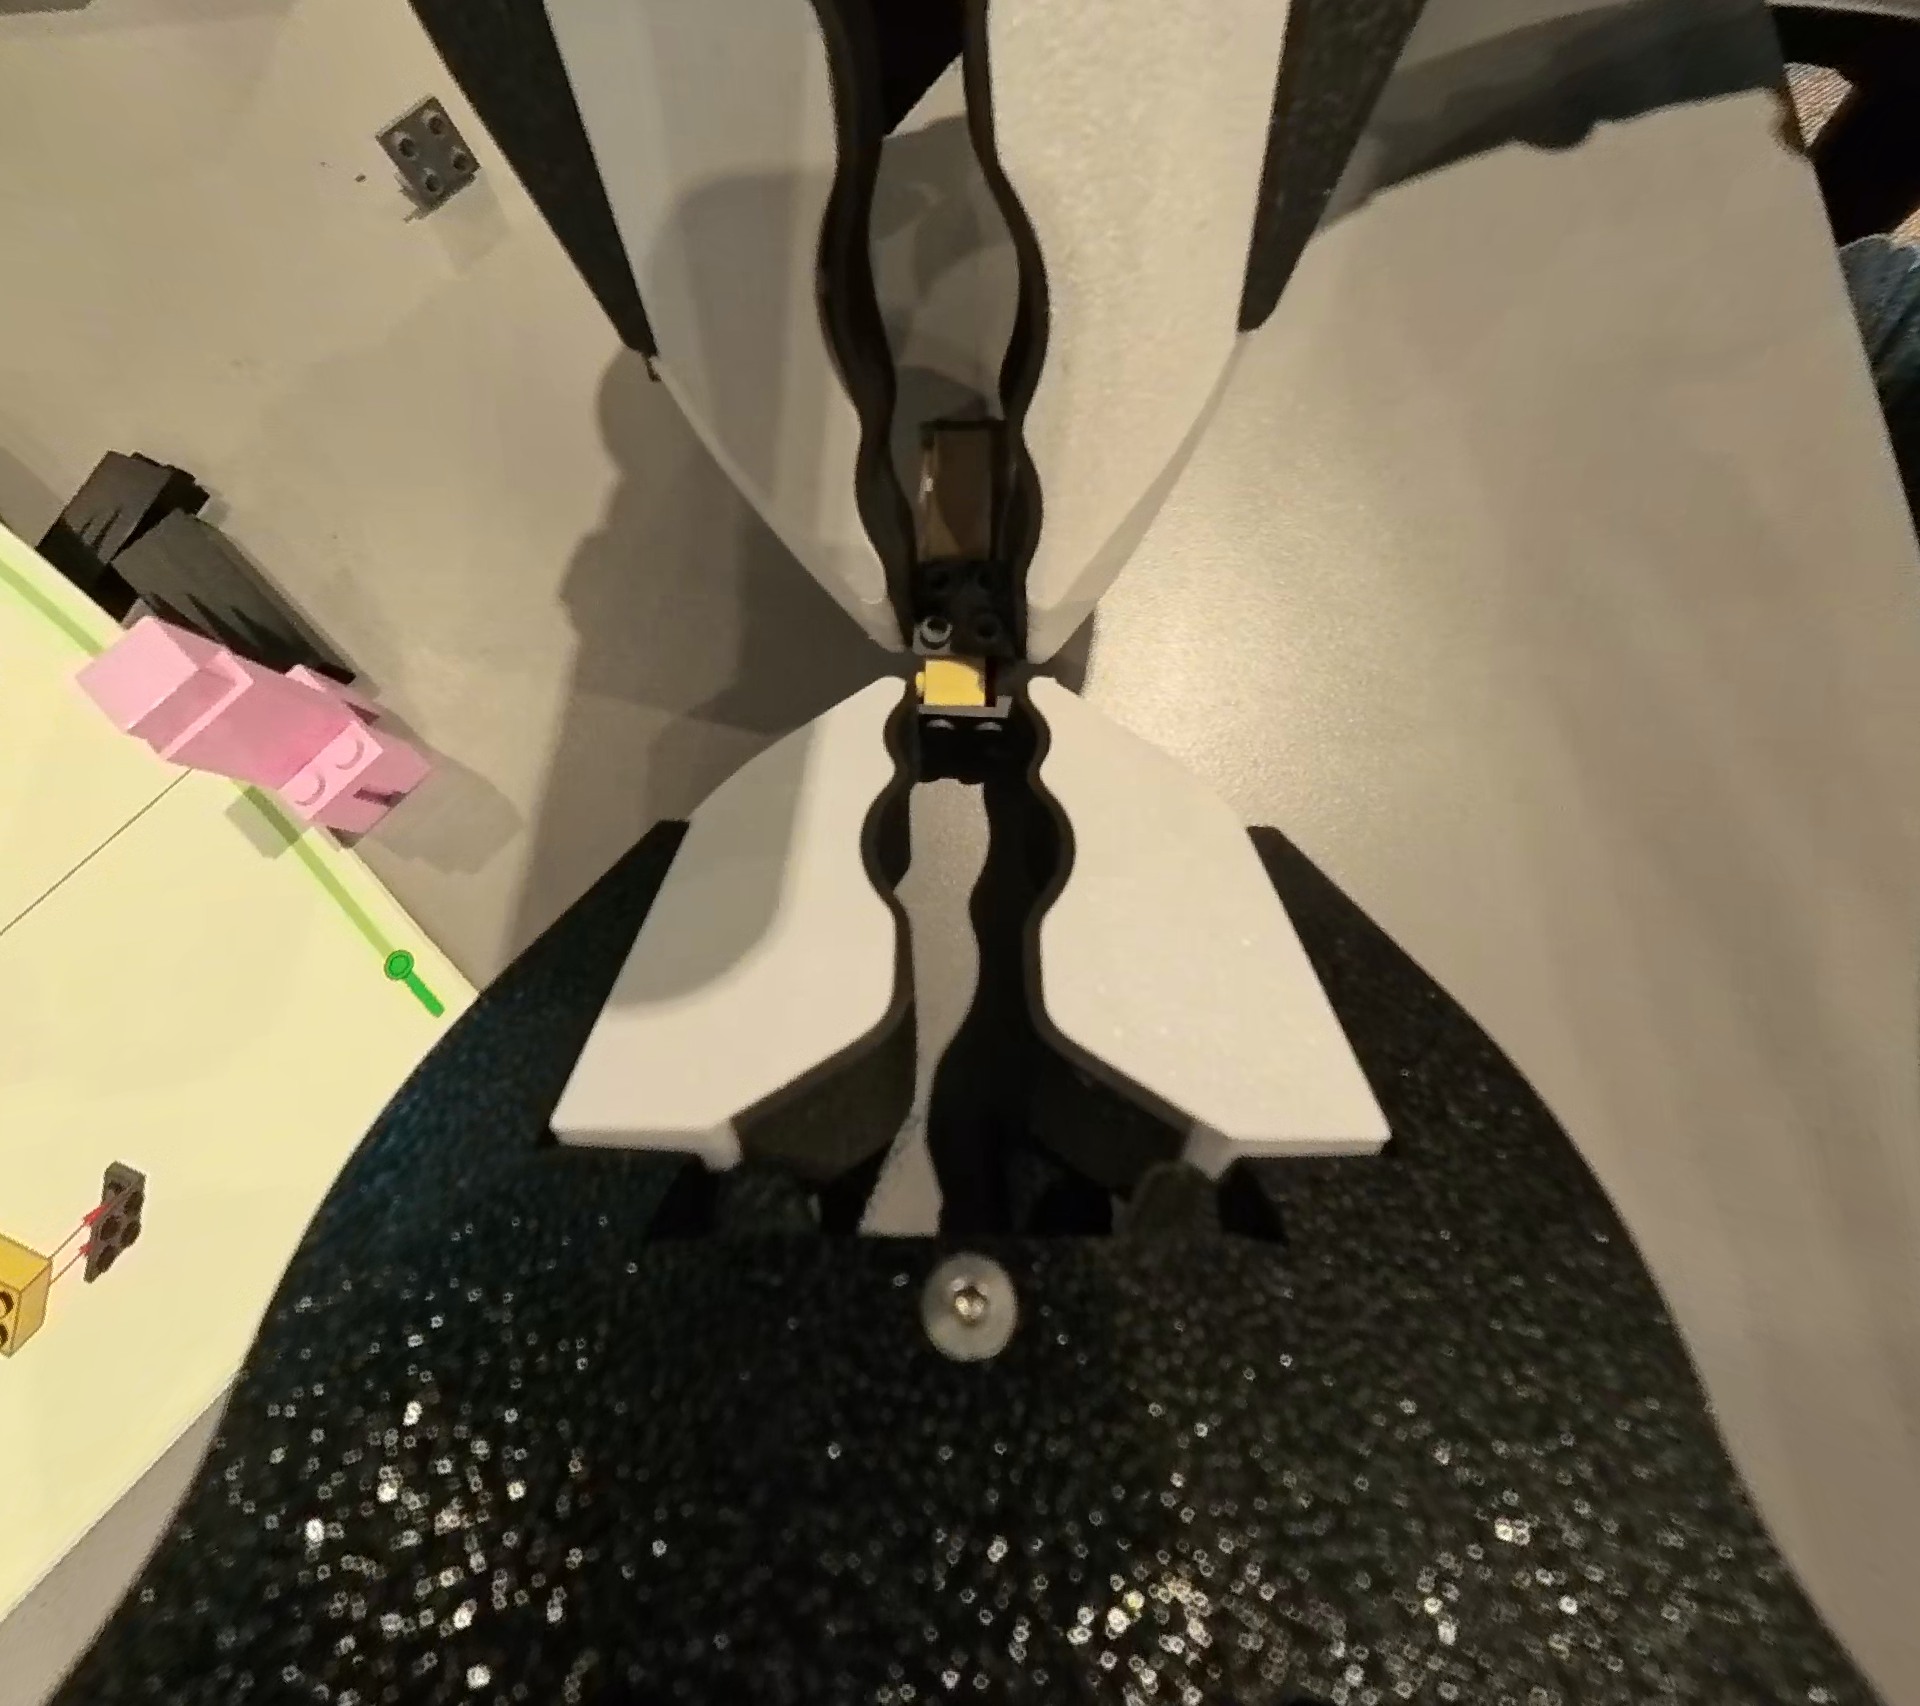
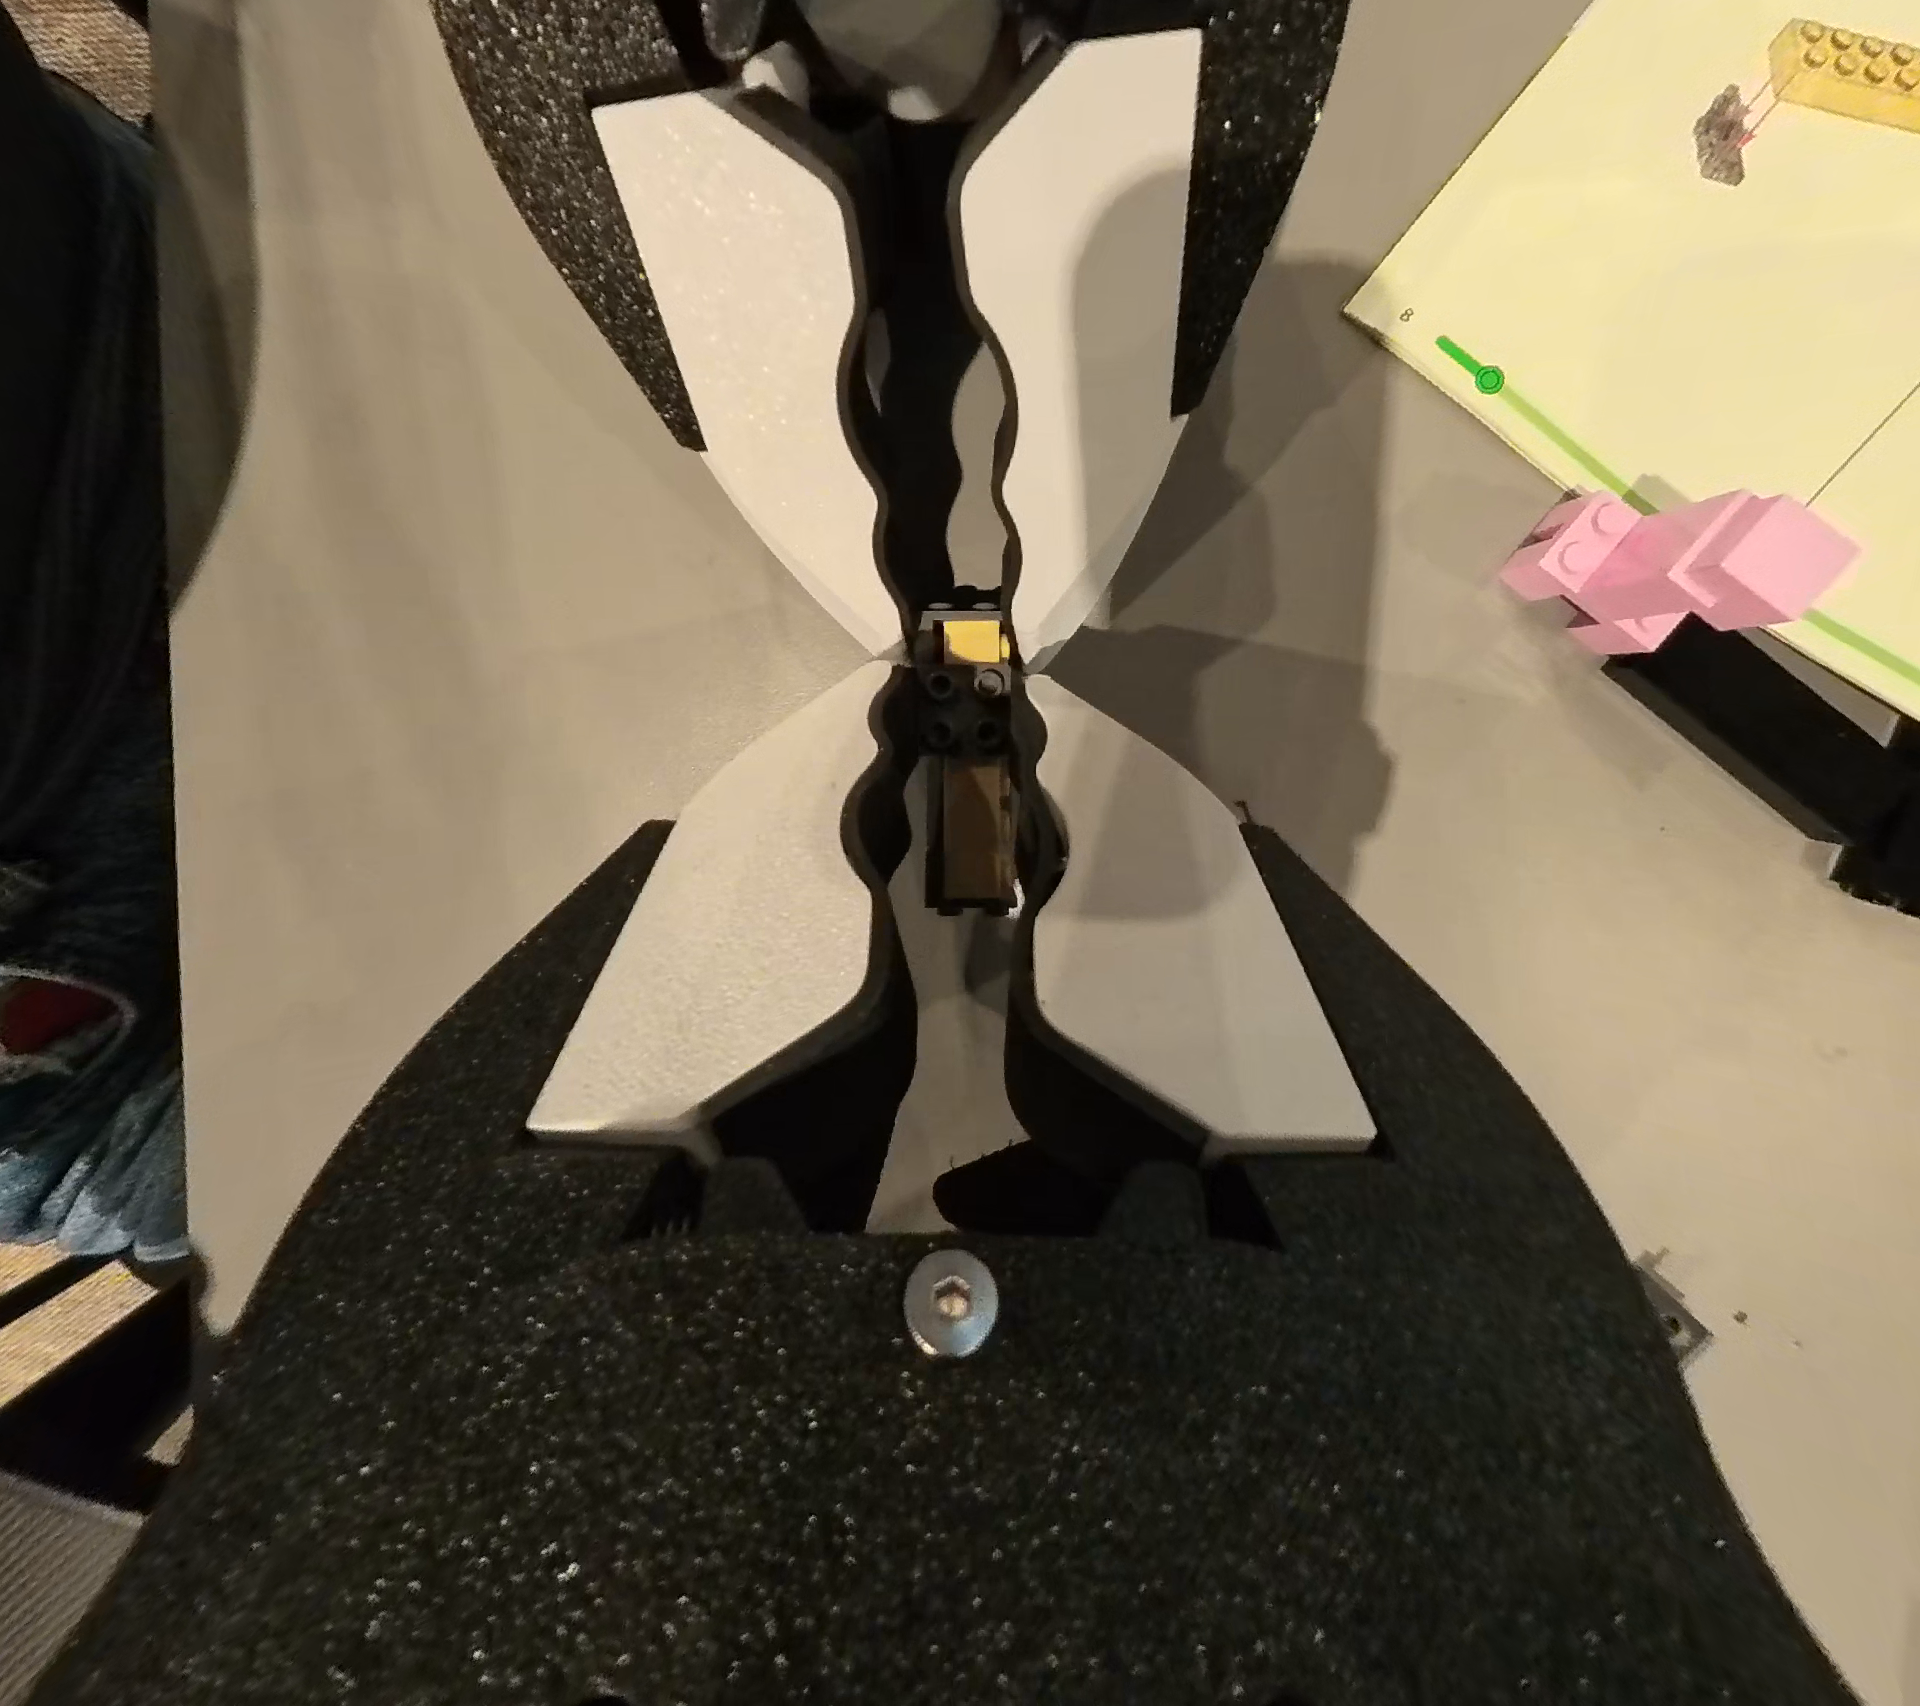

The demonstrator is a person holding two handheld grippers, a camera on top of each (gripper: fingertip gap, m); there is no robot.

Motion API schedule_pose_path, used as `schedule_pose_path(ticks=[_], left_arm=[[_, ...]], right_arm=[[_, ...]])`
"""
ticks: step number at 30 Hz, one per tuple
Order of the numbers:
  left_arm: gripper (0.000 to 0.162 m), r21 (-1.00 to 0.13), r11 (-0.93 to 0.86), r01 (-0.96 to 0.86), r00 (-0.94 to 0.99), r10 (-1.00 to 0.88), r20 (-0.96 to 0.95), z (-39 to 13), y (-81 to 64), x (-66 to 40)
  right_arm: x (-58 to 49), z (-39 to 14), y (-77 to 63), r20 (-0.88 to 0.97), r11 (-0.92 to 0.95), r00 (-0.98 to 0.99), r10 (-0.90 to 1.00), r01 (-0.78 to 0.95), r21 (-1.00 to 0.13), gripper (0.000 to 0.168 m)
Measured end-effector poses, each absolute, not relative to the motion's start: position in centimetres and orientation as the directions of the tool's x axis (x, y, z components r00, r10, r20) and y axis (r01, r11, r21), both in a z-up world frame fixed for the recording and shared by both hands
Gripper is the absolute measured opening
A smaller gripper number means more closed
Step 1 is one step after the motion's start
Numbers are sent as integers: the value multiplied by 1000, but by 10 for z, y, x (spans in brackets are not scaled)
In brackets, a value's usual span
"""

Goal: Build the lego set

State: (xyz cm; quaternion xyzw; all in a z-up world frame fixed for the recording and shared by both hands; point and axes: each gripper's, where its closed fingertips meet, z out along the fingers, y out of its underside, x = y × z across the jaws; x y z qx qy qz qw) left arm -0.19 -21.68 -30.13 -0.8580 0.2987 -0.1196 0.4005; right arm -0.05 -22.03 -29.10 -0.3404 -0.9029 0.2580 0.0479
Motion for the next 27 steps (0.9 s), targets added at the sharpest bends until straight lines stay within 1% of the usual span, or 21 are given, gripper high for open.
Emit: schedule_pose_path(ticks=[13,25,26,27], left_arm=[[16,-759,-455,-465,771,-629,-96,-300,-215,1],[16,-759,-497,-420,771,-637,-9,-301,-216,2],[18,-760,-497,-419,769,-640,-5,-301,-216,3],[25,-760,-494,-422,768,-640,-10,-301,-215,2]], right_arm=[[4,-291,-220,-50,686,-813,580,521,-508,16],[4,-291,-221,-46,709,-833,552,497,-500,16],[5,-291,-221,-47,707,-833,551,496,-503,16],[6,-291,-222,-56,705,-837,545,493,-509,16]])
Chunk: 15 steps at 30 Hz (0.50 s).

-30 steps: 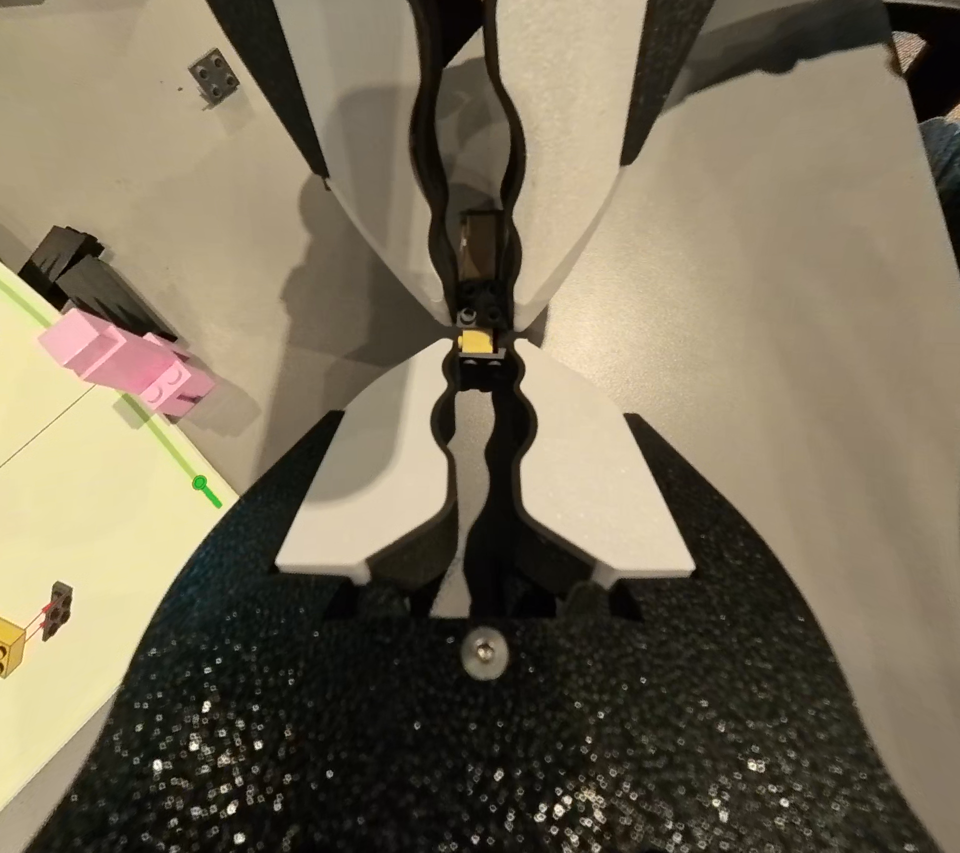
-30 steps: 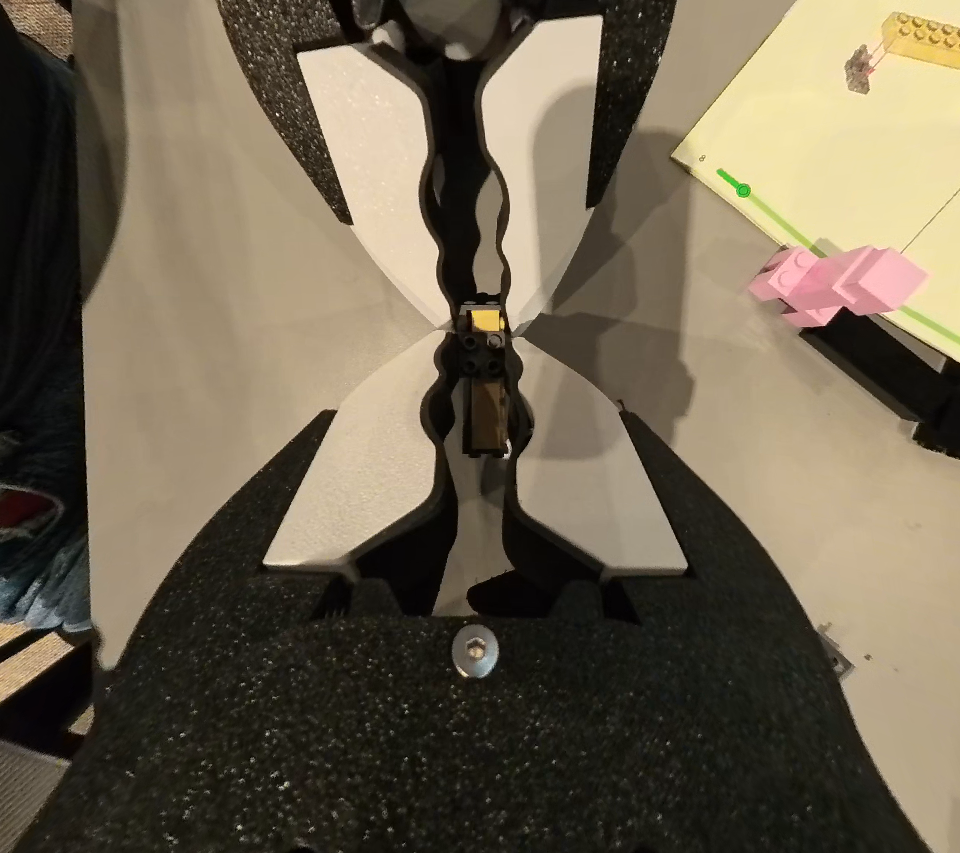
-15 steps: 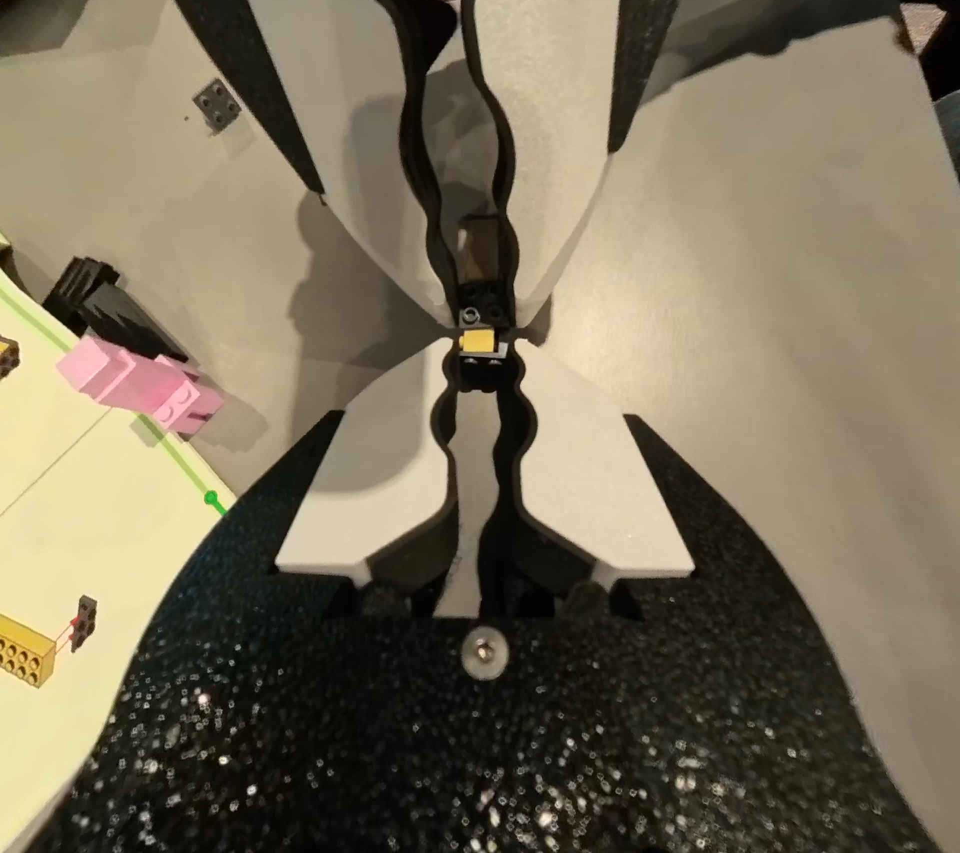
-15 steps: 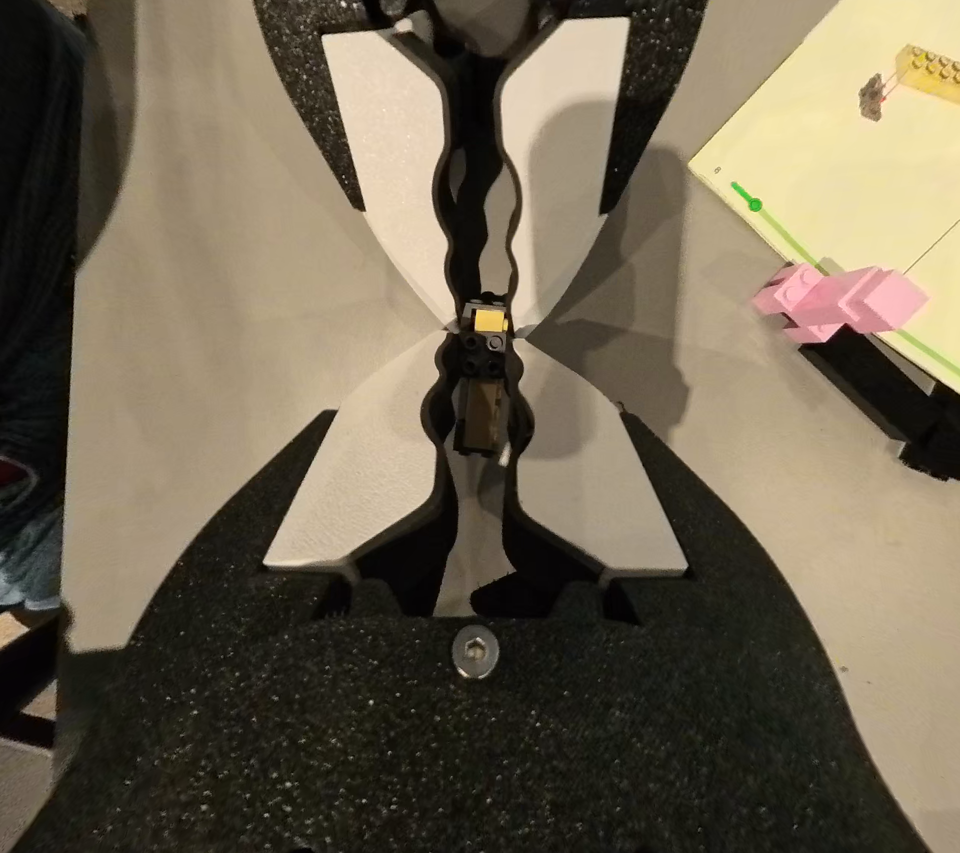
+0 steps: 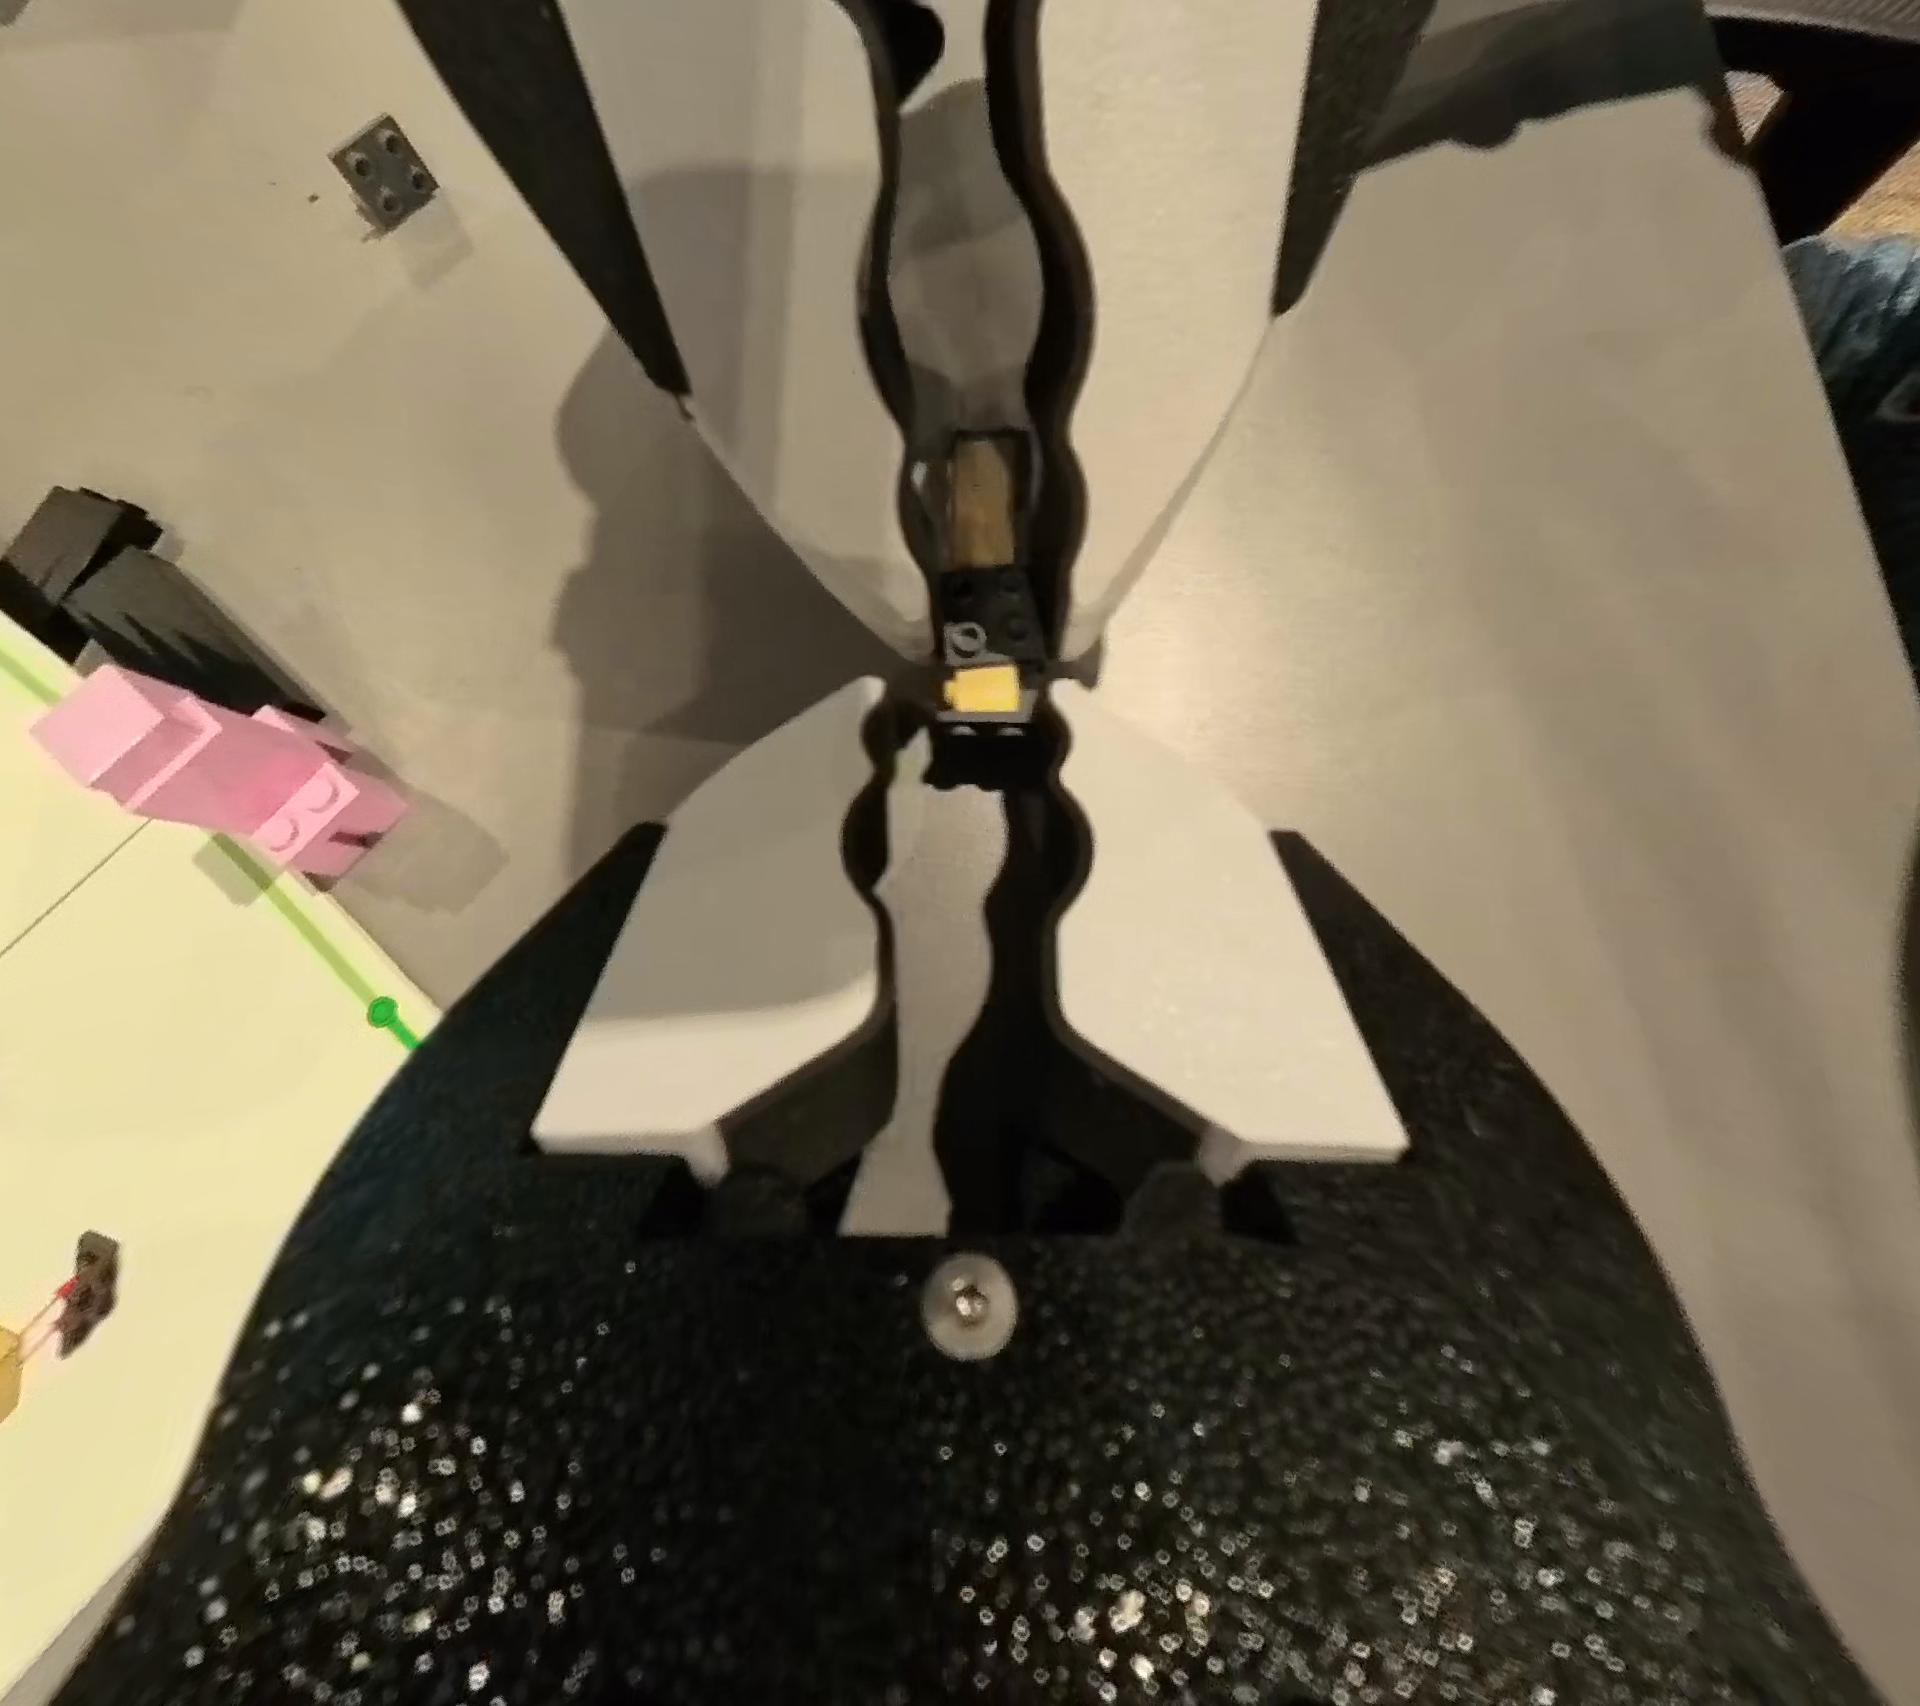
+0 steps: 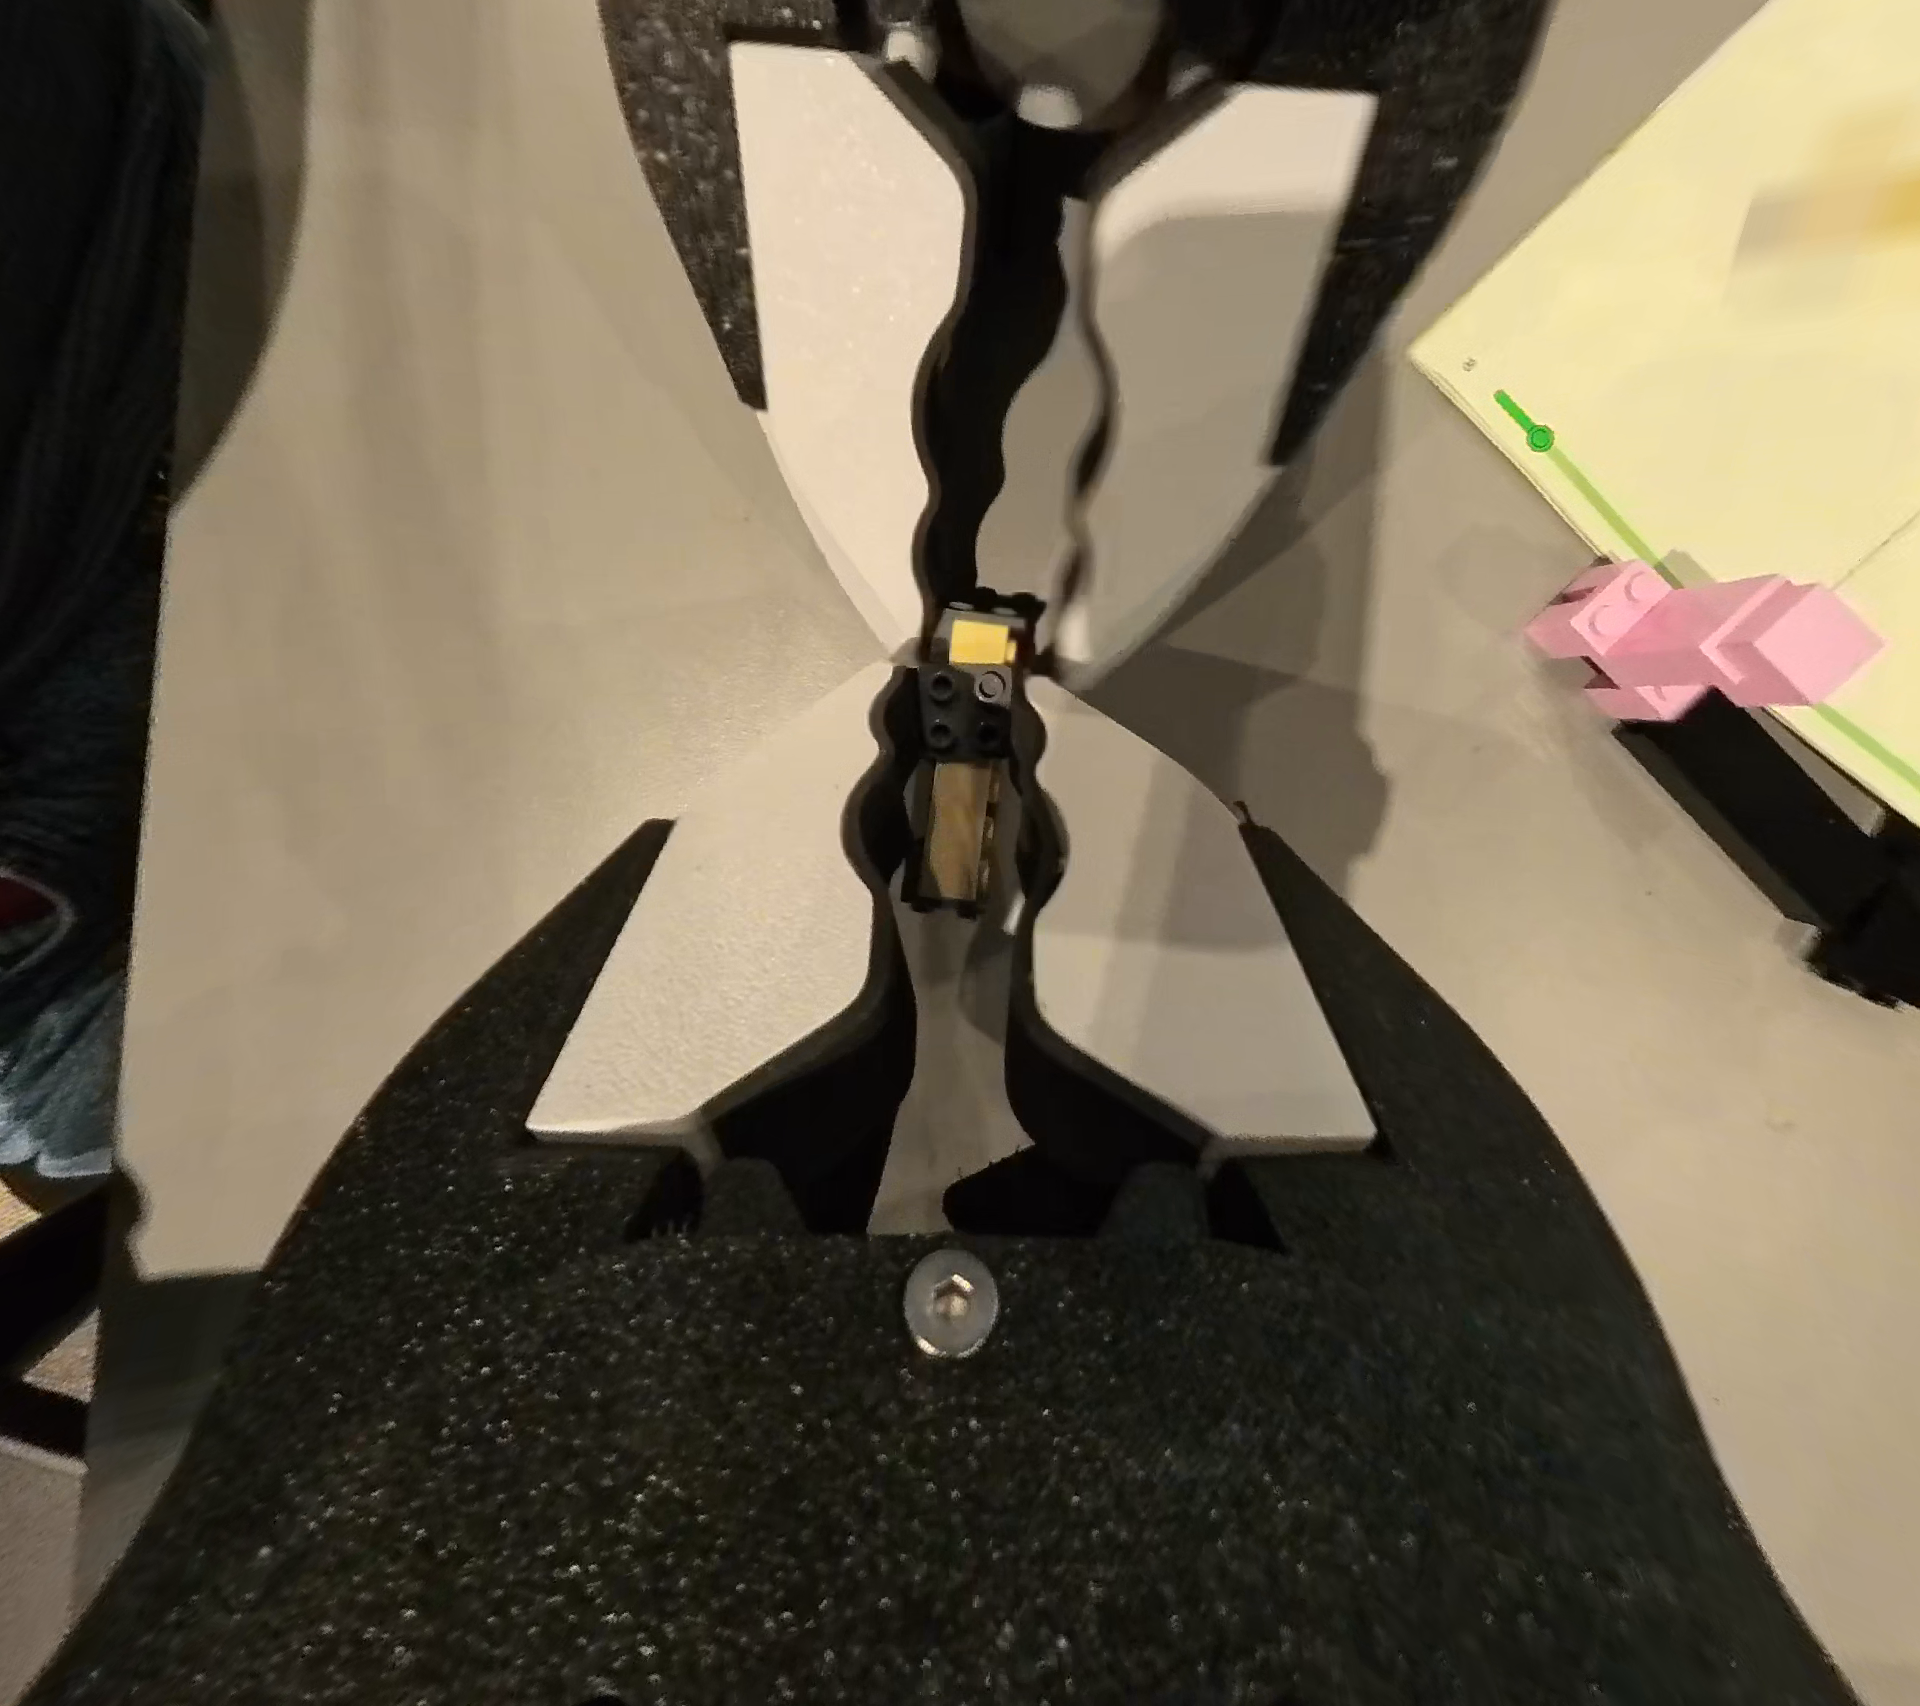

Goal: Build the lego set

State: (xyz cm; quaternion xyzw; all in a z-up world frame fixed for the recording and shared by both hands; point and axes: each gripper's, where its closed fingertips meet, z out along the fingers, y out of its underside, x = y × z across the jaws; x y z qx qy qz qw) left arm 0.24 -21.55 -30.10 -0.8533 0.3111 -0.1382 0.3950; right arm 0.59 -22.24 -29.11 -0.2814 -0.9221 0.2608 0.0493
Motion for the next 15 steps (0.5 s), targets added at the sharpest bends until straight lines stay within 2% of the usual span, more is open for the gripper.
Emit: schedule_pose_path(ticks=[3,8,15], left_arm=[[30,-761,-474,-442,758,-652,-34,-301,-217,2],[17,-760,-453,-466,731,-682,-41,-301,-222,6],[17,-757,-459,-465,726,-687,-30,-302,-224,7]], right_arm=[[7,-291,-226,-58,703,-842,536,483,-521,16],[7,-291,-228,-44,708,-852,522,461,-534,16],[7,-291,-229,-60,712,-846,530,483,-511,16]])
